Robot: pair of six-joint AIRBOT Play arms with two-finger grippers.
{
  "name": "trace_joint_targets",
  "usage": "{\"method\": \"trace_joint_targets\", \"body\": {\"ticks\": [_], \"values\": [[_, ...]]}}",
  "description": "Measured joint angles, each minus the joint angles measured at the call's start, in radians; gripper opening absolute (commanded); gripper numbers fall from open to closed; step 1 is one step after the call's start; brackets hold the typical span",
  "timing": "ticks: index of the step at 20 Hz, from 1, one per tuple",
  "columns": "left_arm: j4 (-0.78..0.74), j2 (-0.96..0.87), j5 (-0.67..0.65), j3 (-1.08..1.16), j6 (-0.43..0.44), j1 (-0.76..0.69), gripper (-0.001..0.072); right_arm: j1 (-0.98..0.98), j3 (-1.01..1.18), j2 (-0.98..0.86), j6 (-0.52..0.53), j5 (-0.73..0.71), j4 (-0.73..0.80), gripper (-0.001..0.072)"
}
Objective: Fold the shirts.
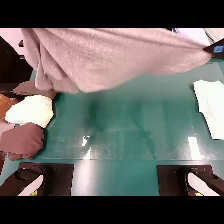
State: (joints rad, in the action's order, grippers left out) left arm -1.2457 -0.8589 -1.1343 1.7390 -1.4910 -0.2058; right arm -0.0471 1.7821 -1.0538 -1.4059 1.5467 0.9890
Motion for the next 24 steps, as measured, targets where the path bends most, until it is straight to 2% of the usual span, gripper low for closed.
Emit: {"method": "trace_joint_targets", "body": {"ticks": [4,7,13,14,15,16,20,24], "values": [[-0.01,-0.061,-0.126,-0.053,0.004,0.0,0.0019,-0.005,0.036,-0.091,-0.039,0.089,0.029,0.0011],[-0.012,-0.113,-0.198,-0.211,0.008,-0.005,0.0019,-0.054,-0.041,-0.164,-0.049,0.135,0.118,0.0011],[-0.002,-0.143,-0.194,-0.631,0.023,-0.152,0.0024,-0.116,-0.338,-0.214,-0.055,0.143,0.261,0.0011],[0.012,-0.144,-0.188,-0.676,0.024,-0.188,0.0088,-0.119,-0.375,-0.217,-0.055,0.137,0.274,0.0011],[0.029,-0.145,-0.177,-0.708,0.026,-0.221,0.0343,-0.12,-0.401,-0.217,-0.055,0.133,0.28,0.0011],[0.047,-0.145,-0.163,-0.733,0.026,-0.251,0.0551,-0.122,-0.424,-0.219,-0.055,0.125,0.282,0.0011],[0.071,-0.145,-0.085,-0.743,0.026,-0.295,0.0561,-0.127,-0.466,-0.221,-0.055,0.102,0.286,0.0011],[-0.002,-0.156,0.012,-0.712,-0.01,-0.161,0.0541,-0.127,-0.477,-0.221,-0.055,0.089,0.286,0.0012]]}}
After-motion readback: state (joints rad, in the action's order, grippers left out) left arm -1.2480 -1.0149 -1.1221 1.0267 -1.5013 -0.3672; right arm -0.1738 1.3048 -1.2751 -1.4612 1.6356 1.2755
